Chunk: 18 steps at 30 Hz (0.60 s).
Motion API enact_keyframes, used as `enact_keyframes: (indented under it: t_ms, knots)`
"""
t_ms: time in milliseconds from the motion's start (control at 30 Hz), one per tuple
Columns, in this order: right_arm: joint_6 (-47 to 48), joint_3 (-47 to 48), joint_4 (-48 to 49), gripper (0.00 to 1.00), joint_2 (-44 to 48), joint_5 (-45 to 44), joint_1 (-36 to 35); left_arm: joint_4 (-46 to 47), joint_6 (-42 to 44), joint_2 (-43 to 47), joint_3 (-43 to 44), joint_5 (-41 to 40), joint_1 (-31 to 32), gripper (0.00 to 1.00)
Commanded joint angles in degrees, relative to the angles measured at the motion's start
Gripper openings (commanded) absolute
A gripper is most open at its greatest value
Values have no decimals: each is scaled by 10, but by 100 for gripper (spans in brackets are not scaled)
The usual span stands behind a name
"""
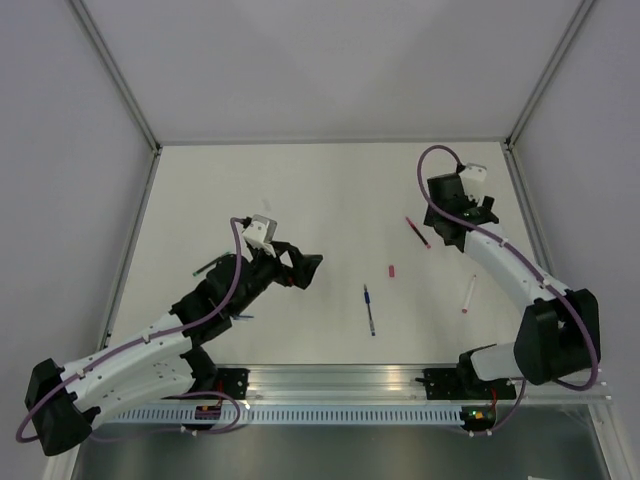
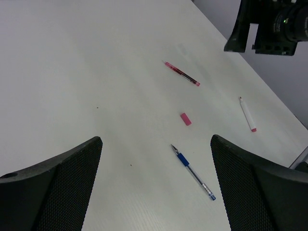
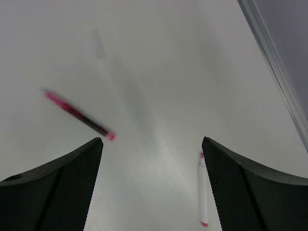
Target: Insert the pens into the pen caps
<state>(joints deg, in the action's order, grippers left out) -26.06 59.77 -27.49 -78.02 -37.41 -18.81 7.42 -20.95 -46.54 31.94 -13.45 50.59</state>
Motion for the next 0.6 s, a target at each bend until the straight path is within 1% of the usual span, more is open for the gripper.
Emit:
enact_keyframes:
  t_ms: [0, 67, 100, 200, 233, 300, 433, 567]
  knots:
    - [1, -3, -154, 91, -28, 42, 83, 16, -2, 14, 0, -28, 0, 100]
    - [-3, -22, -158, 87, -16, 50, 107, 15, 2, 23, -4, -45, 1, 100]
    - [-6, -37, -158, 87, -10, 76, 133, 16, 3, 25, -5, -48, 1, 100]
    - [-11, -67, -144, 81, 9, 126, 169, 22, 6, 28, -8, -47, 1, 100]
    - [-11, -74, -140, 77, 11, 134, 174, 22, 8, 26, -8, -47, 0, 100]
    - [-6, -89, -130, 73, 3, 145, 180, 21, 8, 22, -7, -54, 1, 100]
    - [0, -113, -112, 60, -27, 173, 181, 22, 12, 17, -6, -68, 1, 100]
    - [-18, -139, -105, 57, -22, 182, 181, 18, 10, 20, -7, -68, 1, 100]
